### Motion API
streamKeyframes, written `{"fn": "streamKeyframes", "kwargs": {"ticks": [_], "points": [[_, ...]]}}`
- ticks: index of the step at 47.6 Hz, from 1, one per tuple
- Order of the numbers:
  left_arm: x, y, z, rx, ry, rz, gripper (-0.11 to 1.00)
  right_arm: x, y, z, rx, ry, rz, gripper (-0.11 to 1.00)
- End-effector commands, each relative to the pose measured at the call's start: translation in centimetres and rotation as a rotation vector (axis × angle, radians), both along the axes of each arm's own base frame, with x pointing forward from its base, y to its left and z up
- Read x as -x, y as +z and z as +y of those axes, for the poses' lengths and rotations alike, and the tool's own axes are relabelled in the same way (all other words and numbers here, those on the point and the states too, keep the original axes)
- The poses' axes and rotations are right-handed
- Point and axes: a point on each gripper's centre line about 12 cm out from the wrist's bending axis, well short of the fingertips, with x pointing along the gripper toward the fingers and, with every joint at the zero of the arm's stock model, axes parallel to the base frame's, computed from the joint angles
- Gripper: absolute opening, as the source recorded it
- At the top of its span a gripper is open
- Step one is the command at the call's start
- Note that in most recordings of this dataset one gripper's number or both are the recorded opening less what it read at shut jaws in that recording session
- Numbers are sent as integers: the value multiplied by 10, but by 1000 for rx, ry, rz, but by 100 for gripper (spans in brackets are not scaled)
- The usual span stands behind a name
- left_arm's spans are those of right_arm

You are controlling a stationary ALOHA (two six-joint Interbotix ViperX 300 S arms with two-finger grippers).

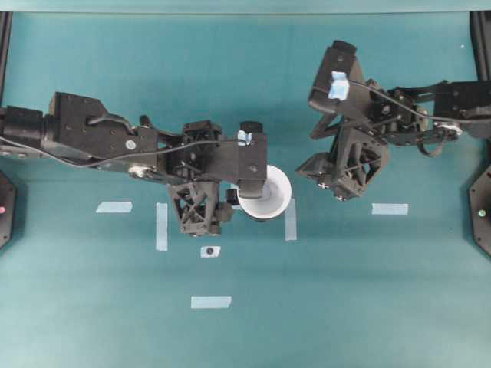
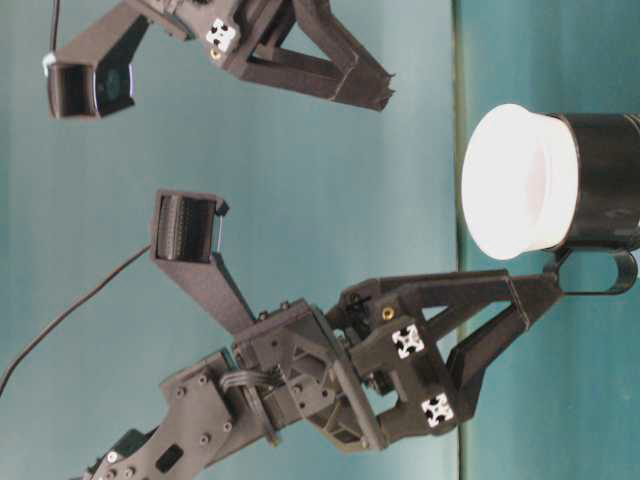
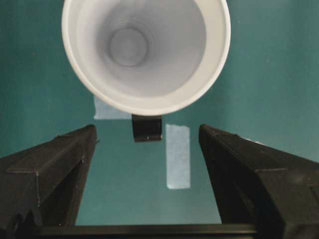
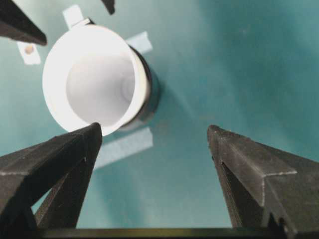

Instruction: Holding the cup holder with the left arm, the right arm places the cup into the cup holder.

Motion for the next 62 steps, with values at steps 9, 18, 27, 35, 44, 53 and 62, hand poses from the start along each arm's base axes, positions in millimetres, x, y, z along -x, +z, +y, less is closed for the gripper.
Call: {"fn": "streamKeyframes", "kwargs": {"ticks": [9, 18, 27, 35, 44, 53, 62], "points": [[4, 21, -1, -3, -1, -54, 85, 15, 30, 4, 15, -5, -137, 92], [7, 28, -1, -4, -1, -69, 85, 17, 30, 4, 13, -6, -141, 92], [10, 27, -1, -3, -1, -61, 85, 17, 29, 5, 14, -4, -139, 92], [14, 28, 1, -2, 5, -48, 85, 17, 29, 4, 14, -6, -137, 92], [14, 28, 1, -2, 5, -51, 85, 17, 29, 5, 14, -4, -137, 92], [14, 29, 1, -2, 5, -51, 85, 17, 28, 4, 14, -6, -136, 92], [14, 29, 1, -2, 5, -52, 85, 18, 27, 5, 12, -5, -136, 92]]}}
